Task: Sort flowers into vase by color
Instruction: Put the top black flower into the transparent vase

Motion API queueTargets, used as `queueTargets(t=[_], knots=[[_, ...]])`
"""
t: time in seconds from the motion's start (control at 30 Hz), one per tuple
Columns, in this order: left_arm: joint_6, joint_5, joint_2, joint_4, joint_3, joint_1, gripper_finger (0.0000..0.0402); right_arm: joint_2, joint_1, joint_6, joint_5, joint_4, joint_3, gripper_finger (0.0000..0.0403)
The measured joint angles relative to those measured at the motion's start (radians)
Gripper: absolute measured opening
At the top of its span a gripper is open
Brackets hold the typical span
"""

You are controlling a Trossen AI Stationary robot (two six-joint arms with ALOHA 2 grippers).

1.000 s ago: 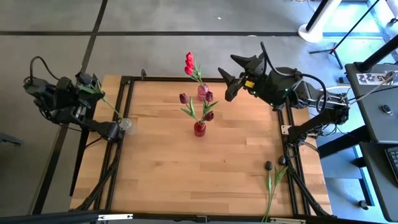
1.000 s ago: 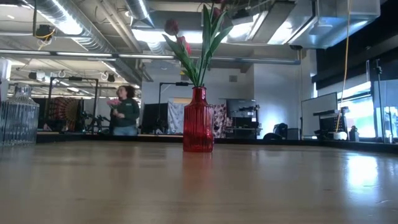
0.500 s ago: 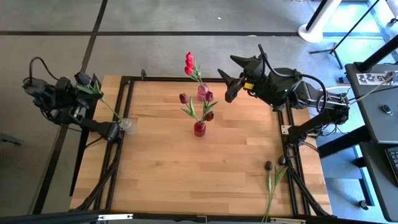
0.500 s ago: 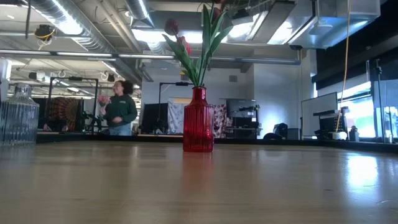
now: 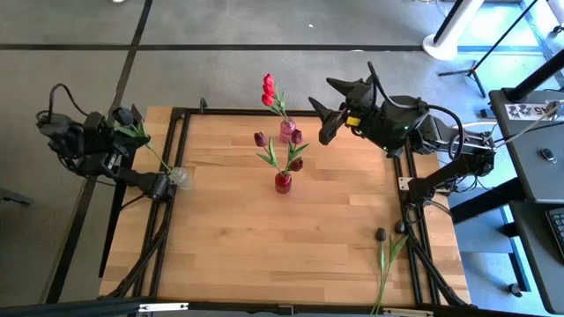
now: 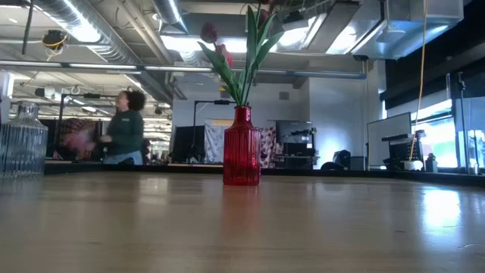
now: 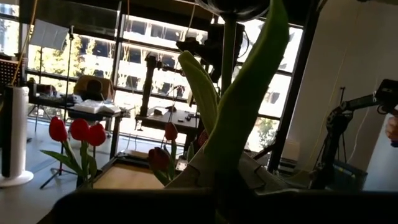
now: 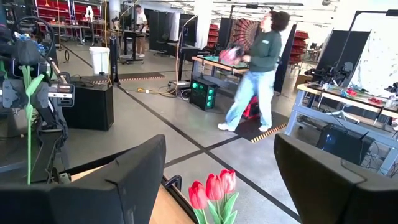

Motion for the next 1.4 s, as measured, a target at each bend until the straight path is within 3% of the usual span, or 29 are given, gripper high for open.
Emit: queueTargets(t=[0.17,0.3,0.7,1.4], knots=[[0.024,-0.004,0.000,-0.030,-0.011,0.000,0.0004,0.000,0.000,0.000,0.000,-0.002,0.000,0.0298],[-0.009,-0.119,0.000,-0.162,-0.012,0.000,0.0003,0.000,0.000,0.002,0.000,-0.010,0.000,0.0298],[-0.010,-0.287,0.000,-0.260,-0.011,0.000,0.0003,0.005,0.000,0.032,0.018,-0.019,0.000,0.0298],[0.045,-0.394,0.000,-0.130,-0.089,0.000,0.0008,0.005,-0.019,0.008,0.019,-0.014,0.000,0.0298]])
